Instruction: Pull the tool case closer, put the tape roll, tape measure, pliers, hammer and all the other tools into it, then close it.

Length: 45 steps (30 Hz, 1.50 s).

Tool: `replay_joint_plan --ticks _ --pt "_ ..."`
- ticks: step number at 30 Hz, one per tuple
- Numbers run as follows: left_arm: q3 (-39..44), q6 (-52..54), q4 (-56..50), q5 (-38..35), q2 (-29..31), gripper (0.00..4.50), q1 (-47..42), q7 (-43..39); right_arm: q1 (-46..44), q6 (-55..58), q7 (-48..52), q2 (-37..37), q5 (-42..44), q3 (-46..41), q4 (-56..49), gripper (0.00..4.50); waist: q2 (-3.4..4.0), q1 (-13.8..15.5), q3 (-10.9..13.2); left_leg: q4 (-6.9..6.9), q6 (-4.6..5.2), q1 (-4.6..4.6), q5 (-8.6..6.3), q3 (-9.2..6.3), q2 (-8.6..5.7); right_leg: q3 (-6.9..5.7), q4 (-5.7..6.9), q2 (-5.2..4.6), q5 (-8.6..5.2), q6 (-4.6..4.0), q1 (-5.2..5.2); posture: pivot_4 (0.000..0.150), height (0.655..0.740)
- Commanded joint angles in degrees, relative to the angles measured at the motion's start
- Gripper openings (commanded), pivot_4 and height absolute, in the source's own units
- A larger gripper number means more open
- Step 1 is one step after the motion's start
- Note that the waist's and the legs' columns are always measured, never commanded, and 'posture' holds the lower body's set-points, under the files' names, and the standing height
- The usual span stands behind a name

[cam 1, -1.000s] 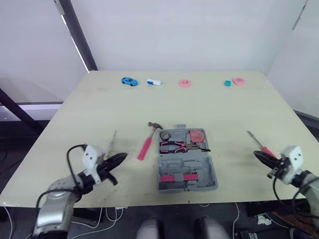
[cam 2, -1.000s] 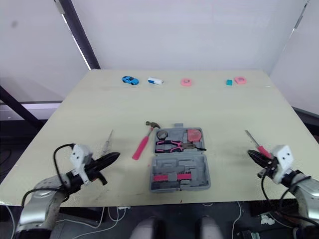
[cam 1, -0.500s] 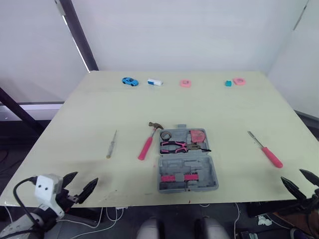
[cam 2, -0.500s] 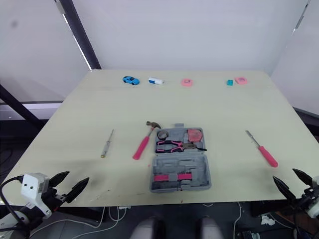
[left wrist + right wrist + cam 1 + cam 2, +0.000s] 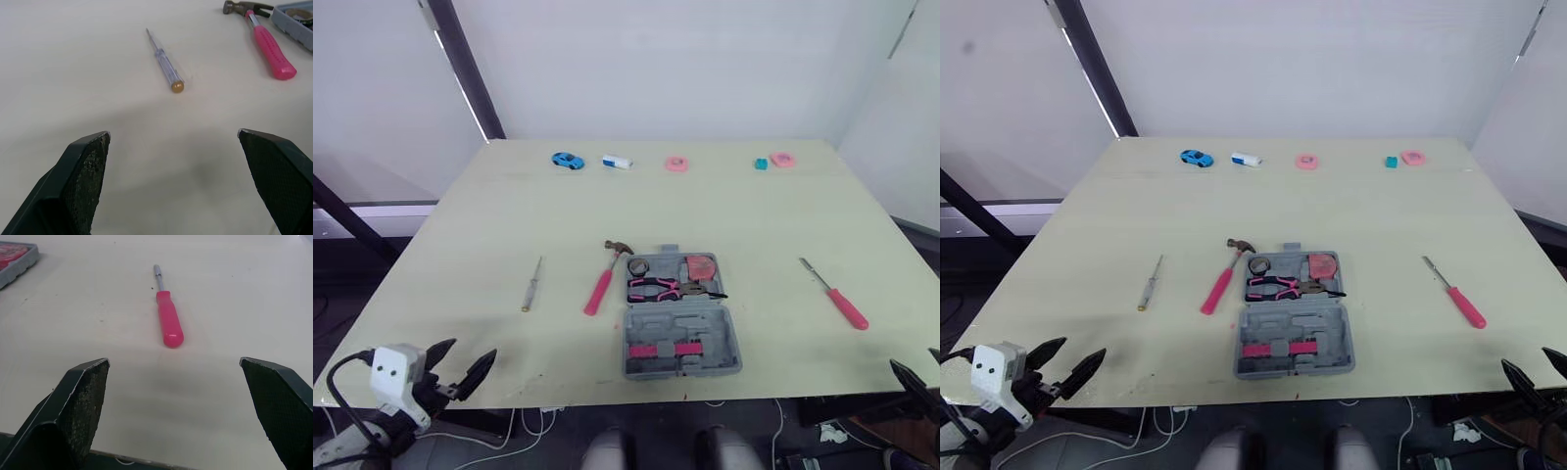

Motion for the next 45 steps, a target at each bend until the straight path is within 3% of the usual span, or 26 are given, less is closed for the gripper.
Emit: replay_joint_plan --ticks 1,13,24,35,43,45 --pt "-0.8 0.1 -2.4 -0.3 0.4 4.46 -0.4 0.7 -0.5 -1.1 0.3 -1.0 0.3 -0.7 -1.7 4.5 0.0 0.0 0.0 0.0 0.04 0.0 0.02 0.0 0.0 0.0 0.0 0.01 0.01 -0.01 0.0 0.15 0.7395" --pt "-4.5 13.8 -8.2 -0.9 -4.0 4.46 -11.8 18.3 -5.4 10.6 5.9 -2.6 4.5 10.9 -23.9 4.5 -0.03 0.0 0.0 0.03 0.16 0.0 0.1 0.01 -0.02 0.01 0.1 0.09 0.07 -0.07 0.07 0.15 0.7395" --pt "-11.4 17.8 3.4 6.5 -5.6 4.46 -28.2 29.6 -19.9 15.7 14.6 -4.9 7.0 21.4 -28.1 4.5 -0.17 0.6 0.1 0.04 0.17 -0.03 0.11 -0.01 -0.17 -0.06 0.07 0.38 0.16 -0.25 0.18 0.15 0.7395" --pt "-18.6 17.7 14.1 13.2 -6.4 4.46 -36.8 32.6 -29.0 20.4 12.9 -3.4 8.1 27.0 -33.5 4.5 -0.26 0.5 0.1 0.07 0.16 -0.06 0.11 0.01 -0.19 -0.11 0.1 0.39 0.3 -0.04 0.2 0.15 0.7395" --pt "-18.2 19.2 18.6 13.5 -7.5 4.46 -40.0 34.6 -31.4 22.7 12.2 -3.2 8.7 28.0 -35.8 4.5 -0.28 0.9 0.1 0.09 0.16 -0.05 0.11 0.01 -0.19 -0.14 0.13 0.39 0.31 -0.04 0.22 0.15 0.7395" --pt "-18.1 19.1 19.0 13.7 -7.4 3.93 -40.0 34.7 -31.8 23.2 12.1 -3.0 9.0 28.3 -36.3 4.5 -0.28 0.9 0.1 0.09 0.16 -0.05 0.11 0.0 -0.19 -0.14 0.13 0.39 0.31 -0.04 0.22 0.15 0.7395"
